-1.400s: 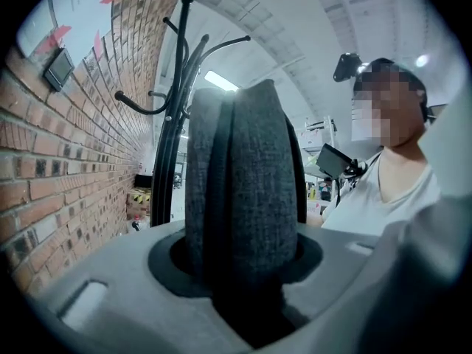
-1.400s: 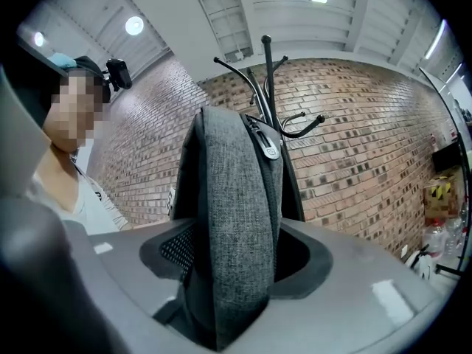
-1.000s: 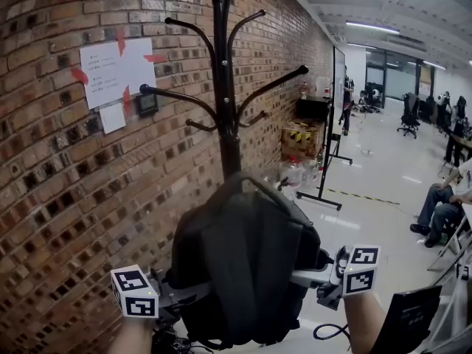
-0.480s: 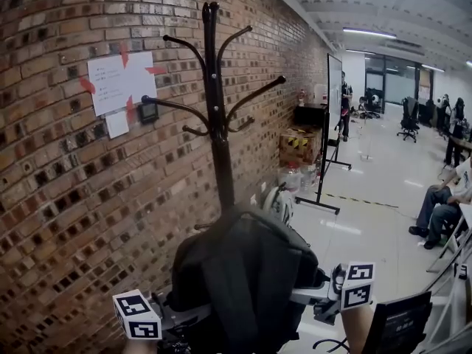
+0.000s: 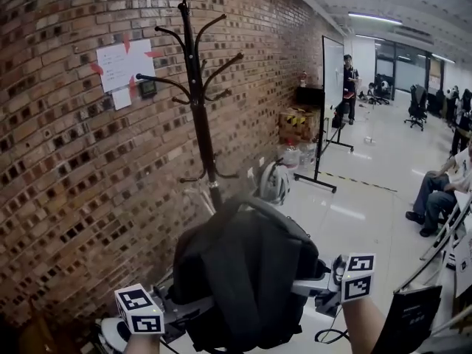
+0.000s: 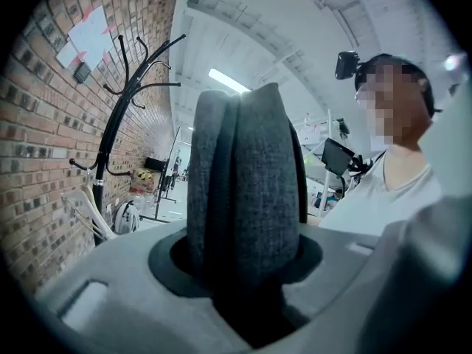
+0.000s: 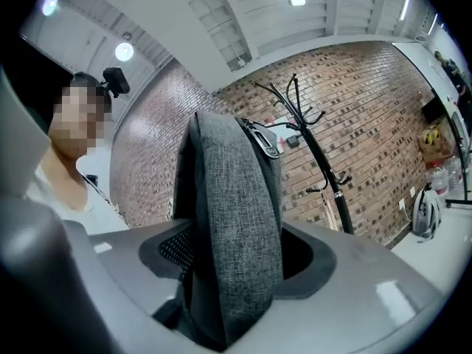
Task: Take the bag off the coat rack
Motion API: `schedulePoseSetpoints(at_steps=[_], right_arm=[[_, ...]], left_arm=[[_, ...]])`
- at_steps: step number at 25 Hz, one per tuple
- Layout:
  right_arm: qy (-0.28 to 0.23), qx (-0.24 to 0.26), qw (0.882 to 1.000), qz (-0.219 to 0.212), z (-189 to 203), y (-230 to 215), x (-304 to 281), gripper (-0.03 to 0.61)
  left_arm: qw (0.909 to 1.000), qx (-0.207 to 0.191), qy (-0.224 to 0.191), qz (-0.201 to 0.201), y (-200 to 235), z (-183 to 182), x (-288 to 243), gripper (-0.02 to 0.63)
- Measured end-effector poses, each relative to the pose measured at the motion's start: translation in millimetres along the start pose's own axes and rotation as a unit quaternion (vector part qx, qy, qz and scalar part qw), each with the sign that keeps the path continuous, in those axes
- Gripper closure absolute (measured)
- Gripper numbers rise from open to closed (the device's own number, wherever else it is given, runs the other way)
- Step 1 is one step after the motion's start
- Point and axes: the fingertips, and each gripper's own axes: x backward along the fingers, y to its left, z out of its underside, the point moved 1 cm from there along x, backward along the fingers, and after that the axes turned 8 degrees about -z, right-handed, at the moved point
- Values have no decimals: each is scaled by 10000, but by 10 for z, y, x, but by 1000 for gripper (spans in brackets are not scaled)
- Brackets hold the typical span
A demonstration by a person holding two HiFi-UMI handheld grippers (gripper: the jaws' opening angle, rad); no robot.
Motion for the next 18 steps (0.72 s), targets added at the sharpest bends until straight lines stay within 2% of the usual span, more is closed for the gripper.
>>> schedulePoseSetpoints(at_steps=[4, 8, 18], right_arm=[[19, -95, 9999, -86, 199, 419, 273, 299], [76, -136, 9997, -189, 288, 704, 420, 299], [78, -8, 9996, -262, 278, 1050, 441, 301]], left_arm=[[9999, 70, 43, -118, -531, 210, 73, 430], [9996, 113, 30, -272, -882, 307, 156, 430], [9994, 44, -32, -344, -1209, 291, 360, 430]])
